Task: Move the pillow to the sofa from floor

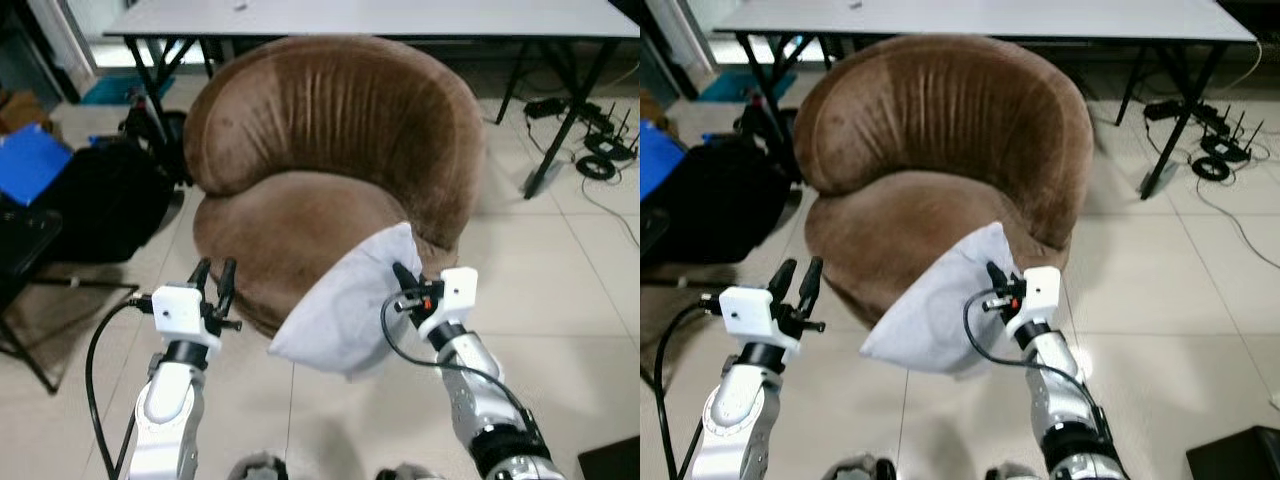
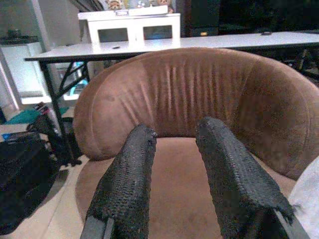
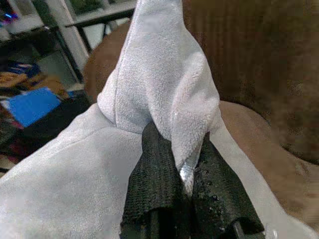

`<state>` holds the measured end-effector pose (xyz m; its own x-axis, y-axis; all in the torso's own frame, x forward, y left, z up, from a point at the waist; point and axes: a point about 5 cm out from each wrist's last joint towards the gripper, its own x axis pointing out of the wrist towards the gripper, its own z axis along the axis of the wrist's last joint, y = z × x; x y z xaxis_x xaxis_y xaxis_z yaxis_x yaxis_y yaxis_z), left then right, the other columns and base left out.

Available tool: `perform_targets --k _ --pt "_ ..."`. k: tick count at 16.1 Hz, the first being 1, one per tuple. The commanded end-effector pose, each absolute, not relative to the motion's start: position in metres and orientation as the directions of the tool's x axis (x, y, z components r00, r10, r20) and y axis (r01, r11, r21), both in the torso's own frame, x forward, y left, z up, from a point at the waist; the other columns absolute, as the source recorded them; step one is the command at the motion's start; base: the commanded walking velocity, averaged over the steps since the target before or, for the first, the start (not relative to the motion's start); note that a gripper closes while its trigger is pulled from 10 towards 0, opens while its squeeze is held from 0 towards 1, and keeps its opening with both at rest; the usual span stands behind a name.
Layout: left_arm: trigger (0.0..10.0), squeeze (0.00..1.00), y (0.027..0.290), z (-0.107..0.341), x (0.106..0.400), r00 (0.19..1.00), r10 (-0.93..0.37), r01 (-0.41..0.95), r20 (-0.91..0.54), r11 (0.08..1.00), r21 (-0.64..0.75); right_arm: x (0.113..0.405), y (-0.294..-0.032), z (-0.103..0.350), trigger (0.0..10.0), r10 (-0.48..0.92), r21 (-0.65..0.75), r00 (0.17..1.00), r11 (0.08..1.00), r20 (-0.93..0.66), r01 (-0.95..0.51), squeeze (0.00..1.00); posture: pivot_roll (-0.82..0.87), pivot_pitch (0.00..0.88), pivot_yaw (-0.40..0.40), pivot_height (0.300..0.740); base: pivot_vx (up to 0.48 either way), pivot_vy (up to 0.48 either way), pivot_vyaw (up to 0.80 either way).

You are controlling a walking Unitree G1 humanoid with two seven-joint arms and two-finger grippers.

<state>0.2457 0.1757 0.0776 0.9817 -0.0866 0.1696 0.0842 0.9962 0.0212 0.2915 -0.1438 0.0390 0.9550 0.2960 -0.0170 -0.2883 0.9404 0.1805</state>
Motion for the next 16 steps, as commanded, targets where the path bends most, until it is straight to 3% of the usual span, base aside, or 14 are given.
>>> perform_targets --k 1,5,16 --pt "10.0 0.0 0.181 0.076 0.243 0.985 -0.072 0.067 0.155 0.997 0.033 0.297 -0.142 0.048 10.0 0.295 0.162 0.955 0.942 0.023 -0.295 0.0 0.05 0.097 0.014 0.74 0.48 0.0 0.0" --pt "10.0 0.0 0.184 0.079 0.241 0.984 -0.063 0.057 0.166 0.998 0.041 0.304 -0.139 0.057 10.0 0.301 0.176 0.952 0.936 0.054 -0.306 0.0 0.06 0.1 0.008 0.74 0.48 0.0 0.71" --pt "10.0 0.0 0.188 0.09 0.237 0.979 -0.075 0.06 0.189 0.995 0.082 0.323 -0.129 0.096 10.0 0.315 0.246 0.929 0.901 0.196 -0.358 0.0 0.08 0.11 -0.003 0.74 0.48 0.0 0.0"
